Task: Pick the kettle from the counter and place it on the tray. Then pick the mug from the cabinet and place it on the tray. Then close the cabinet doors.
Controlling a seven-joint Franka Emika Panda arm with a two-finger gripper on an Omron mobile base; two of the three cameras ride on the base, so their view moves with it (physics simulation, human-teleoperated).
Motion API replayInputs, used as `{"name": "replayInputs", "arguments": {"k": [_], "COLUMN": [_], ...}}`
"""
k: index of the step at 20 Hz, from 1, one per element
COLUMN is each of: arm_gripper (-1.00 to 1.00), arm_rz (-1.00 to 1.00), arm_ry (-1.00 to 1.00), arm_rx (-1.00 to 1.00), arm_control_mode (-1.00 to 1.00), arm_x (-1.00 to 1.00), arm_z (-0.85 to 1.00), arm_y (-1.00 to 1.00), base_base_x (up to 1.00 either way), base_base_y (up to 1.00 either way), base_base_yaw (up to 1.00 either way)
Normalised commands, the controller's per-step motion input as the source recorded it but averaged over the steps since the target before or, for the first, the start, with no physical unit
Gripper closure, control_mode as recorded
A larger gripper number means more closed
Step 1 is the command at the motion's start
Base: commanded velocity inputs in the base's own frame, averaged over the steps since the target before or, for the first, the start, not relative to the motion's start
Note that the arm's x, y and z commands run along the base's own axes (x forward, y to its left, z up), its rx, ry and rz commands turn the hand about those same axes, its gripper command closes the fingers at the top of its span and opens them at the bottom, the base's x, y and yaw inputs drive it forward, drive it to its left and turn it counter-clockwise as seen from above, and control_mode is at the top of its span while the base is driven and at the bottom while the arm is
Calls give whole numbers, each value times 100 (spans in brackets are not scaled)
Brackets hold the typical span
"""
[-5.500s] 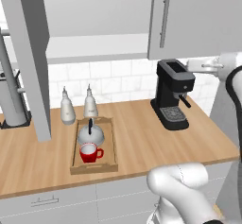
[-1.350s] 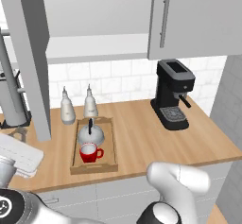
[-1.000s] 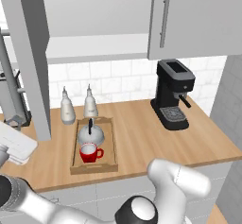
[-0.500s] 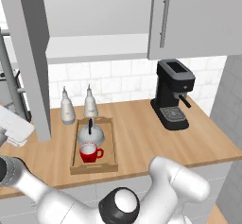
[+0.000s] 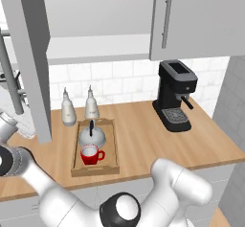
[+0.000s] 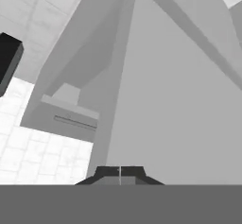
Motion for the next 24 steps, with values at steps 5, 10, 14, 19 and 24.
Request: {"name": "replayInputs", "arguments": {"k": [5, 10, 14, 19, 24], "arm_gripper": [100, 100, 100, 100, 100], "arm_rz": [0, 0, 0, 0, 2], "arm_ry": [0, 0, 0, 0, 4], "arm_rx": [0, 0, 0, 5, 8], "arm_control_mode": [-100, -100, -100, -100, -100], "arm_x": [0, 0, 29, 56, 58], "arm_z": [34, 26, 42, 94, 95], "arm_y": [-100, -100, -100, -77, -47], "base_base_x": [0, 0, 0, 0, 0], "base_base_y": [0, 0, 0, 0, 0], "base_base_yaw": [0, 0, 0, 0, 0]}}
